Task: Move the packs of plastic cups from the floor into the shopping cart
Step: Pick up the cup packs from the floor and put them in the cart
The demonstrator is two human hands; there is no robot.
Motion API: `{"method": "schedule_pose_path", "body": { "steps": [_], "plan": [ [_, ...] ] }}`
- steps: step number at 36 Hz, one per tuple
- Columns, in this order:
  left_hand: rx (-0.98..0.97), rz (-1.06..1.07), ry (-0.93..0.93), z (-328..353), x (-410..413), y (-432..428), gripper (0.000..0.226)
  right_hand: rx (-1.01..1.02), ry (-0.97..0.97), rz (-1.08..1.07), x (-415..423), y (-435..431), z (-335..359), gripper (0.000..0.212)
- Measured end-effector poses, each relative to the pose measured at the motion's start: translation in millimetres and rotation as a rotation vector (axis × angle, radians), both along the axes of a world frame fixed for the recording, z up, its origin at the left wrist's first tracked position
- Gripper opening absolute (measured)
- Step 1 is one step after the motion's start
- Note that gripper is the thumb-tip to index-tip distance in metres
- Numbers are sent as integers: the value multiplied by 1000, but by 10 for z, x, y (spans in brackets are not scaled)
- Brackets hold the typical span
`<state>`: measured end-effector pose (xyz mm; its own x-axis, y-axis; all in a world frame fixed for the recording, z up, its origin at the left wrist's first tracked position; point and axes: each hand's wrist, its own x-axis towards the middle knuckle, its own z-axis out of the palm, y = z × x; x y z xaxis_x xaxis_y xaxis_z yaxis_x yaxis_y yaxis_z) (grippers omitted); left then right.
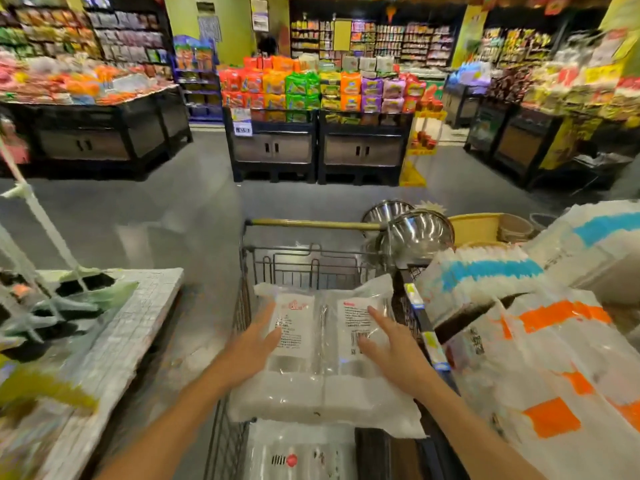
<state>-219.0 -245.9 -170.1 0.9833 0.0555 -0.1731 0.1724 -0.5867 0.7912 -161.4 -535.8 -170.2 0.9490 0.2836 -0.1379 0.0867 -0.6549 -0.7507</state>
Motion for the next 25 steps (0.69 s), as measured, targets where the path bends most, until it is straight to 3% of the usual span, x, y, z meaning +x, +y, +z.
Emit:
{"method": "schedule_pose_path", "body": {
  "steps": [6, 15, 20, 25],
  "plan": [
    [-37, 3, 49, -1101, 763, 293, 63, -72, 149, -48, 641, 392, -1075, 72],
    [-68, 151, 283, -2608, 1371, 374, 59, -56, 329, -87, 1276, 708, -2533, 64],
    [21, 201, 349, -3253, 1568, 415, 55, -42, 462, -130, 1508, 831, -3119, 64],
    [81, 304, 390, -3595, 1658, 428, 50, -84, 462, -123, 1608, 914, -3492, 59]
  ]
}}
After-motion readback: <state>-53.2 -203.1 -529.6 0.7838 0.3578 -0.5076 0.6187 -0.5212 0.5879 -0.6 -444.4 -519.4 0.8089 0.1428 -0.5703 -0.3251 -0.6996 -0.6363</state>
